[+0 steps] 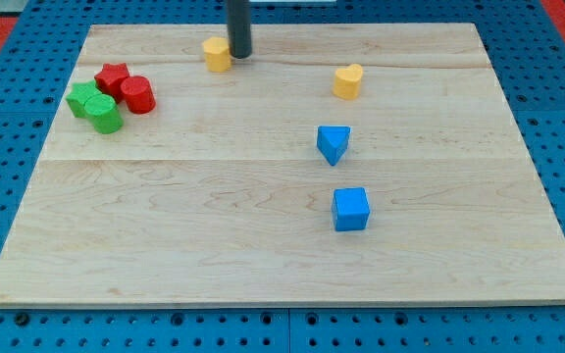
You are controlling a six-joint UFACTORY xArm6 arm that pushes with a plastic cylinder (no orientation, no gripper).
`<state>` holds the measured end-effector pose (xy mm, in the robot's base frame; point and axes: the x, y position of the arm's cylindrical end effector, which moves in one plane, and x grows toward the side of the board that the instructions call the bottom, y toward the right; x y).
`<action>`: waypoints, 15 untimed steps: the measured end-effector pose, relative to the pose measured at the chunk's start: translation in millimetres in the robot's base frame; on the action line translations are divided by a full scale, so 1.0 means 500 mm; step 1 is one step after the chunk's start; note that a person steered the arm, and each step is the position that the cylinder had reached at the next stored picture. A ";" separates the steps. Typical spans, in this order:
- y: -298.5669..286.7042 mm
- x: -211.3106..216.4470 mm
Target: Push the yellow heart towards the up
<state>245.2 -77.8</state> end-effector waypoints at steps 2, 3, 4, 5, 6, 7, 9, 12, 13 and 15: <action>0.006 -0.018; 0.183 -0.018; 0.314 -0.014; 0.411 0.016; 0.436 0.081; 0.403 0.102; 0.314 0.139; 0.163 0.198; 0.173 0.227; 0.078 0.245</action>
<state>367.5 -38.8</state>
